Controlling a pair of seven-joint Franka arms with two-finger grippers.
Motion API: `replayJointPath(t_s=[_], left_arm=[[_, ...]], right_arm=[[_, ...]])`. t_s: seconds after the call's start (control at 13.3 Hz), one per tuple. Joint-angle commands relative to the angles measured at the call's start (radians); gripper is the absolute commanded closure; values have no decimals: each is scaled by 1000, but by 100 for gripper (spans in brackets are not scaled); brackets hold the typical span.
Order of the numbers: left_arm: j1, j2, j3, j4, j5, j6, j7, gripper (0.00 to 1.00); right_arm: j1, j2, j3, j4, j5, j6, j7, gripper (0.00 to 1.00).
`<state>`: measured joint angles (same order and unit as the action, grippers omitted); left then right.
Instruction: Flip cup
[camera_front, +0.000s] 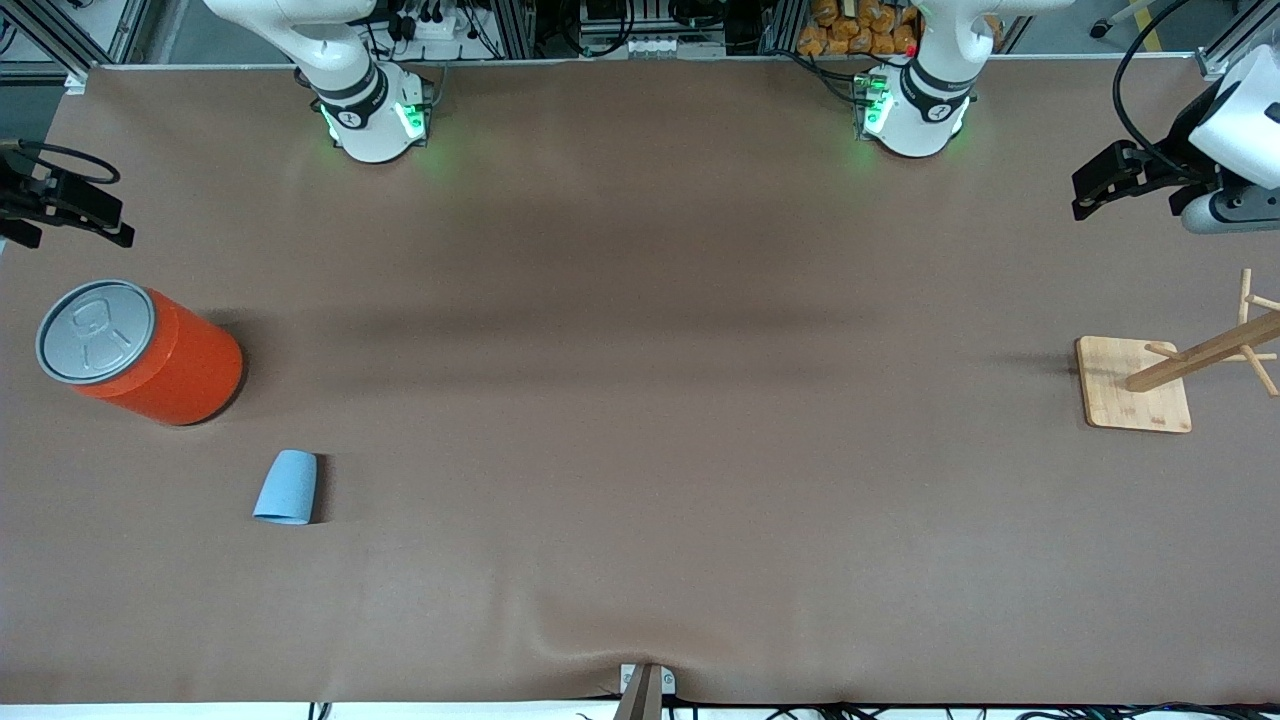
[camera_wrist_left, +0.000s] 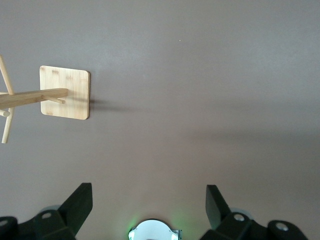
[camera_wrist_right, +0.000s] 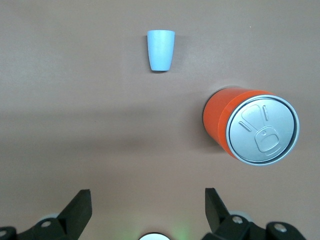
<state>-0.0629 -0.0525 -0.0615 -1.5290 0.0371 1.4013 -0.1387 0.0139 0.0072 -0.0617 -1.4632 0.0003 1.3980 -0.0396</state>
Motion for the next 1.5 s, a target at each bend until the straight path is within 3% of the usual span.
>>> replayJointPath(t_s=[0.0,0.53,1.43], left_arm=[[6,14,0,18,-16,-5,-1,0],[11,17,6,18,-19,-5,16,0],[11,20,9,9,-9,10,14,0]], right_arm=[[3,-15,0,-12,14,-1,26,0],[-6,5,-3,-12,4,42,12,0],[-2,210,-3,-16,18,176,14,0]])
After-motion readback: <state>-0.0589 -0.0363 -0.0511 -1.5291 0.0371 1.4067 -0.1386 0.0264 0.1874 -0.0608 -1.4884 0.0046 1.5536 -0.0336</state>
